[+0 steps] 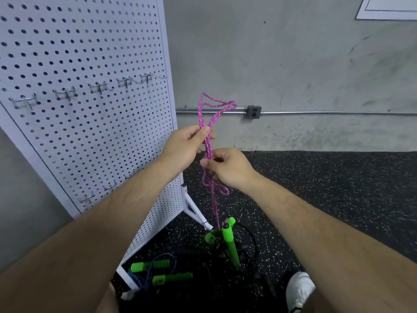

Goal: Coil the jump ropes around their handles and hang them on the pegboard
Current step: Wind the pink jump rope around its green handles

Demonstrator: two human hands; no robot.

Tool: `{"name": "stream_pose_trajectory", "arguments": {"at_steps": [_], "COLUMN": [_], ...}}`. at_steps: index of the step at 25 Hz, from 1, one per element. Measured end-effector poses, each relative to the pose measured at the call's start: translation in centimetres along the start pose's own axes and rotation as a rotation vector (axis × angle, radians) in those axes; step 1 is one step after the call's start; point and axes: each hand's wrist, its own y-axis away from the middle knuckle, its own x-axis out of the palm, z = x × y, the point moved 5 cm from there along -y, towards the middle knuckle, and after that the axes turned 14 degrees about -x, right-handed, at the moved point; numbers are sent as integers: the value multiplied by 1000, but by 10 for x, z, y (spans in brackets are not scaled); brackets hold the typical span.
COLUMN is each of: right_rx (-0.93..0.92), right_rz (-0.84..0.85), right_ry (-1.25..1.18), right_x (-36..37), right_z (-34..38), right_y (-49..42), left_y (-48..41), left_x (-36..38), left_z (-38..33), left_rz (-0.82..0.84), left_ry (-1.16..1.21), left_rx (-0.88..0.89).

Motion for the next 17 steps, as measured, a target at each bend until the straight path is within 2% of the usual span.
{"name": "stream_pose_trajectory", "arguments": {"at_steps": [2, 6, 8, 10, 12, 15, 17], "right_rx": [-1, -28, -38, -84, -96, -9, 7], "right_rz": [-66, -209, -241, -257, -208, 37, 139], "right_ry": [-70, -186, -192, -200, -203, -121, -5], "right_x": [-10, -30, -33, -34, -35, -27, -19], "right_z": [5, 15, 18, 21, 21, 11, 2], "right_y": [-2, -12, -14, -13, -11, -1, 5], "left_y": [6, 9, 6, 3, 2, -1, -1], "left_x": [1, 18, 25, 25, 18, 4, -2], "left_z": [7, 39, 44, 39, 29, 15, 8], "left_rz": [44, 274, 255, 167, 74, 11, -5], "left_ry": [-94, -184, -185, -144, -157, -138, -69], "left_rx": [-22, -107, -95, -88, -81, -45, -18]}}
